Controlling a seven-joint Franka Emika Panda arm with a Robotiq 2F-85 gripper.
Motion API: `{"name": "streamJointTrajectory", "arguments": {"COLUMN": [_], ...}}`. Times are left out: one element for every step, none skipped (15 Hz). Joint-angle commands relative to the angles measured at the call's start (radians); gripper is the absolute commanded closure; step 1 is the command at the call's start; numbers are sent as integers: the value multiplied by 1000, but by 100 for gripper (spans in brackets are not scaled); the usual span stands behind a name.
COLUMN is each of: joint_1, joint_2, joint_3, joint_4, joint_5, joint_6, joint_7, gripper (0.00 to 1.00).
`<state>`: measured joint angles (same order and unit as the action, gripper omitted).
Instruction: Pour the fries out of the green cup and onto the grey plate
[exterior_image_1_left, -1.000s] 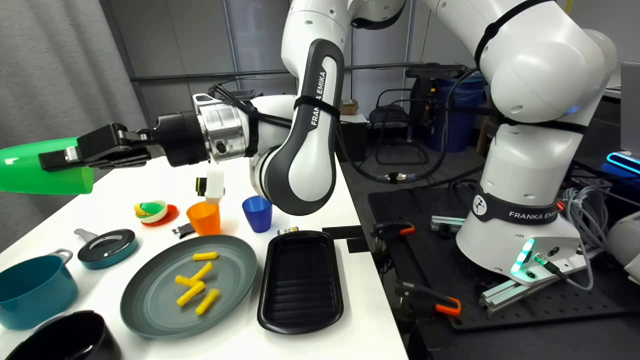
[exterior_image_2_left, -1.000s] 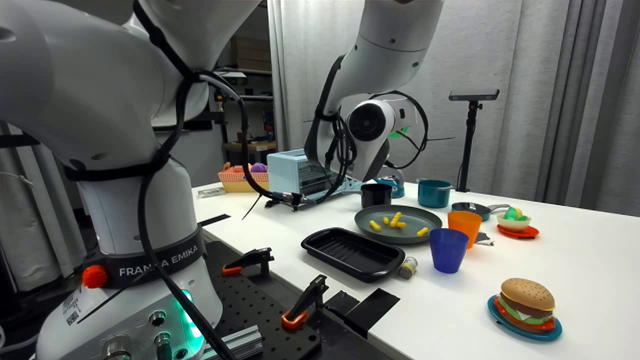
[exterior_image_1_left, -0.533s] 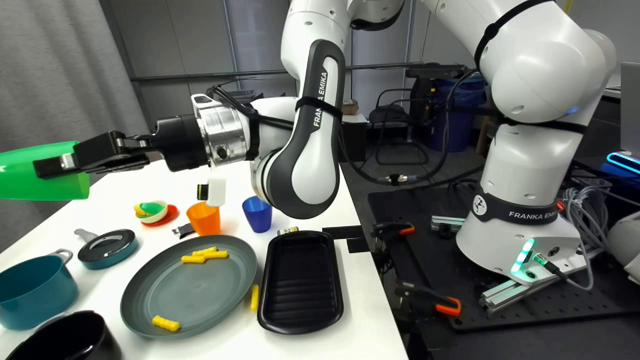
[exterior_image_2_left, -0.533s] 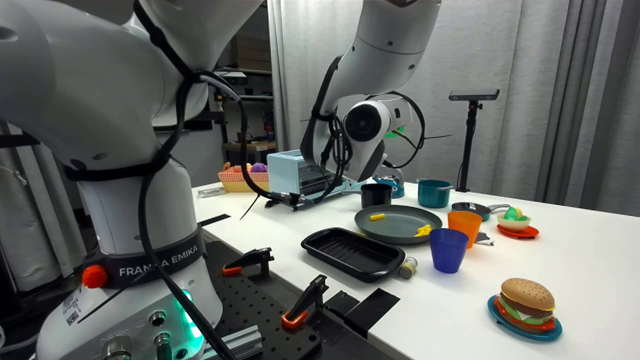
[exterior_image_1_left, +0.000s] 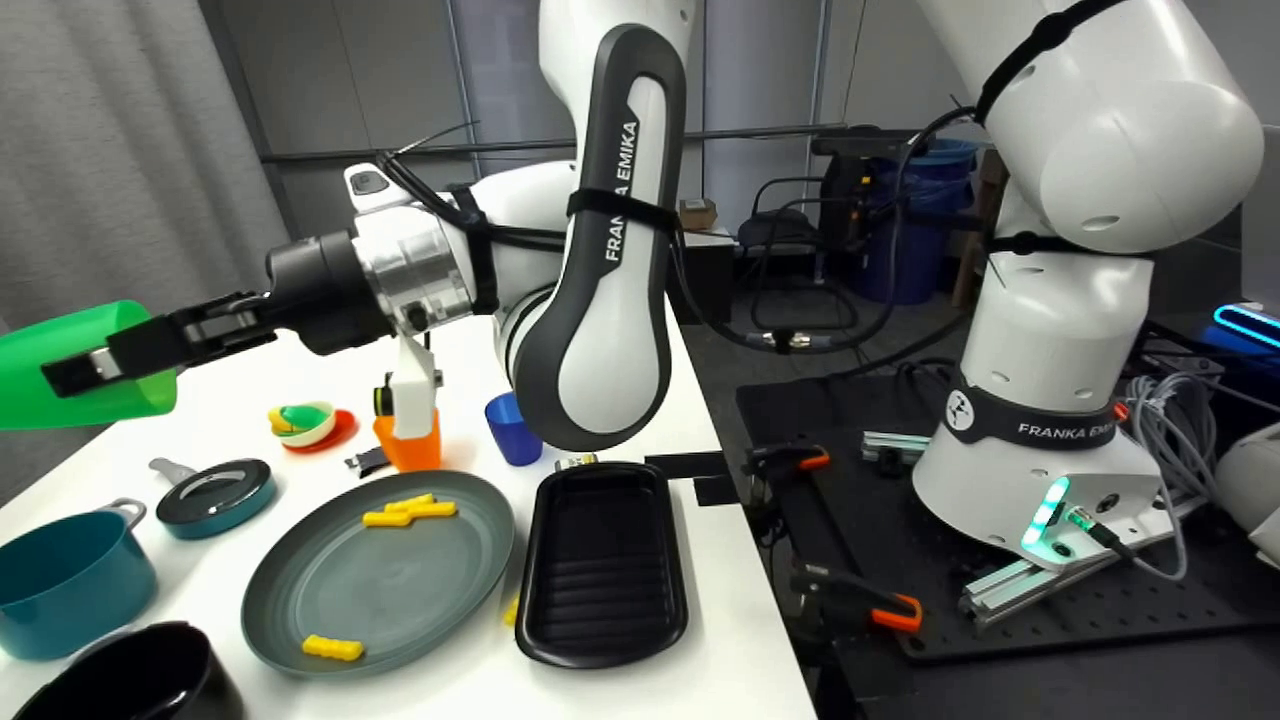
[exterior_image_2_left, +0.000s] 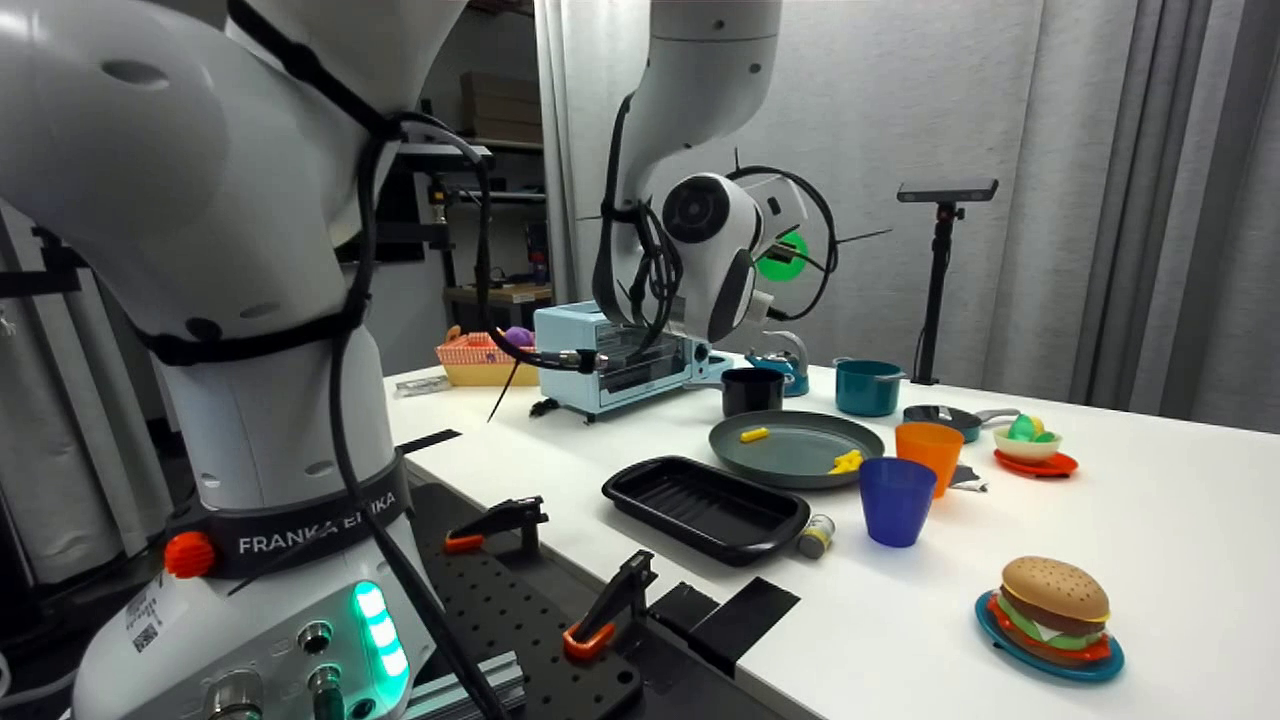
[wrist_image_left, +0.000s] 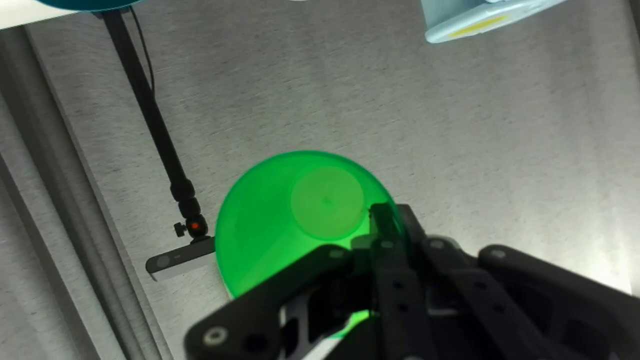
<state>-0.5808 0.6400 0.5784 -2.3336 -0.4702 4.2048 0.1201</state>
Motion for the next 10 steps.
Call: {"name": "streamJointTrajectory", "arguments": {"joint_1": [234, 285, 331, 369, 401, 426, 445, 459, 467, 475], "joint_2": [-216, -248, -280, -312, -342, -368, -395, -419, -444, -465], "joint_3": [-210, -253, -290, -321, -347, -368, -387, -401, -414, -422], "joint_4": [-81, -99, -118, -140, -161, -180, -202, -221, -244, -263], "joint_5": [149, 178, 202, 221, 234, 237, 237, 228, 216, 209], "joint_6": [-71, -102, -136, -174, -215, -260, -306, -351, -400, -446], "joint_7": [34, 21, 14, 8, 4, 2, -2, 0, 2, 2], "gripper": [99, 99, 99, 99, 99, 99, 99, 99, 99, 99]}}
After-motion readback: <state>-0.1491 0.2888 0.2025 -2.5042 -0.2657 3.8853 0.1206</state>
